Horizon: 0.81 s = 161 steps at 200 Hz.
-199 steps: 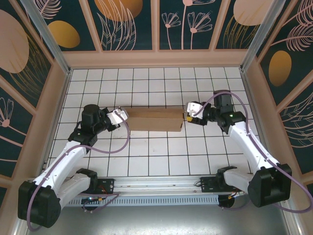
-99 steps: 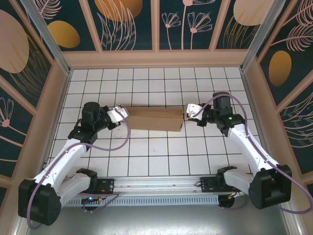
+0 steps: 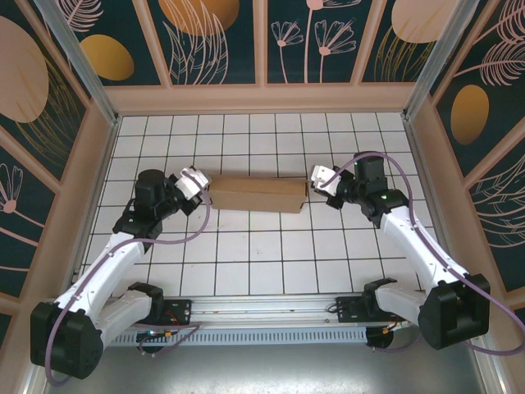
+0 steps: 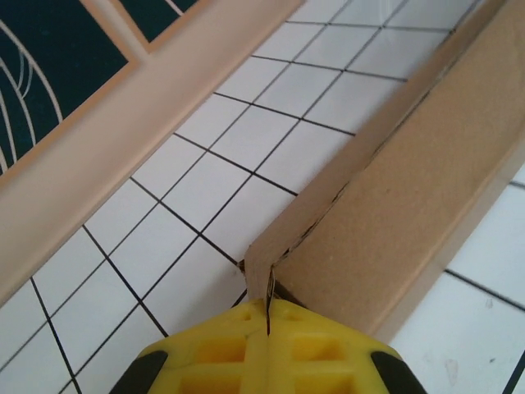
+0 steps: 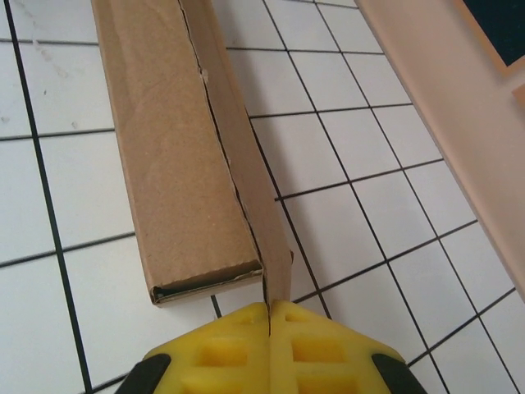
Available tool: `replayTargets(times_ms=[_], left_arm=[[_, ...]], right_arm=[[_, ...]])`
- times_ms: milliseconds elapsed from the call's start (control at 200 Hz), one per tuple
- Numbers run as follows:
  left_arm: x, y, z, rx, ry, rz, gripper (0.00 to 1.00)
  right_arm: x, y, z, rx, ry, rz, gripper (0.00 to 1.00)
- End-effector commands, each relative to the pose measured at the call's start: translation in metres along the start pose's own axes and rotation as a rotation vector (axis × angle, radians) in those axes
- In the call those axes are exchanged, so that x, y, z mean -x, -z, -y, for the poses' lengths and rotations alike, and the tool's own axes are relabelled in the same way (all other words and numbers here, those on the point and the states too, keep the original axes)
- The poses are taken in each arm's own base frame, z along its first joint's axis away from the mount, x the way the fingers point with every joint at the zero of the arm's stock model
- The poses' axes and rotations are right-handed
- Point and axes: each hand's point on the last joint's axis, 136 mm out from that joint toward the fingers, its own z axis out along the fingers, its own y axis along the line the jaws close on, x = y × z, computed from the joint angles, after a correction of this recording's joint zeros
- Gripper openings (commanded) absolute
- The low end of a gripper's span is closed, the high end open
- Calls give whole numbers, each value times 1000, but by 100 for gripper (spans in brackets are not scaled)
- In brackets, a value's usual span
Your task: Fold the paper box
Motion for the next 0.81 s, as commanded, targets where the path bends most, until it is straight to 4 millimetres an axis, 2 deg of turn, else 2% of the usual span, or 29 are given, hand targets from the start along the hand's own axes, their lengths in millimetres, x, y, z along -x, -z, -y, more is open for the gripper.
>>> replayTargets(times_ms=[0,125,220,350,460,636,801], left_arm=[[49,13,2,-43,193,151,0],[45,8,13,-87,325,112,0],[46,8,20,-113,360,116,0],[51,8,15,-102,453,127,0],[48,4,15,-109,524,107,0],[37,-4,12,-92,669,41,0],[22,-14,13,-79,808,-72,0]], right_arm=[[30,0,6,-40,-77,112,0],[32,-8,-3,-31,-121,104,0],[35,-12,-6,-25,-160,97,0],[44,-12,3,-69,-276,95,0],[50,-13,6,-64,-373,87,0],[53,-15,1,-44,-481,79,0],[58,-12,11,-105,-632,122,0]])
